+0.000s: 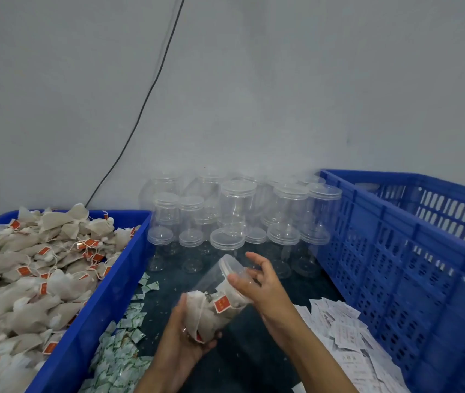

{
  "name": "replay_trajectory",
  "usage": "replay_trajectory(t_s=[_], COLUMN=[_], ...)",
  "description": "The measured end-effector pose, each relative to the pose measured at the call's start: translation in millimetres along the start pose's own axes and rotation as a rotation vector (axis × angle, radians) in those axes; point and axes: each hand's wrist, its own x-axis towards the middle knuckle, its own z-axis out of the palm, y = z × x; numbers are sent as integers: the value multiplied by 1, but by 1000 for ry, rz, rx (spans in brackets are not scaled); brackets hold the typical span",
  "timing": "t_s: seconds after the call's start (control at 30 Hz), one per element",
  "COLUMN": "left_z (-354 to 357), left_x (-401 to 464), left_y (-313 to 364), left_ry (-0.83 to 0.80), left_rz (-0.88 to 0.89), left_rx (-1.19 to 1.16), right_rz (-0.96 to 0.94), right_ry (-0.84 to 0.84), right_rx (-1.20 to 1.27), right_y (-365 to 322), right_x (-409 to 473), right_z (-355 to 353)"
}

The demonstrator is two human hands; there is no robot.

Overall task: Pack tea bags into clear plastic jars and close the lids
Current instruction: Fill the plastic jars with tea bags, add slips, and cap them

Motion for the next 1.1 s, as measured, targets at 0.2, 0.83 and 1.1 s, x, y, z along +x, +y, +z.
replay_trajectory(t_s=[0.2,0.83,1.1], left_z=[34,243,260], left_x=[1,101,145], left_y=[16,96,95], left_ry=[-96,-221,-205], left_rz=[90,233,293], left_rx=[40,158,374], right_rz=[-43,-386,-335], right_ry=[74,525,804], right_rx=[-45,-456,-682], right_y=[-35,-238,-253], right_x=[-1,53,117], right_z=[-15,-128,-194])
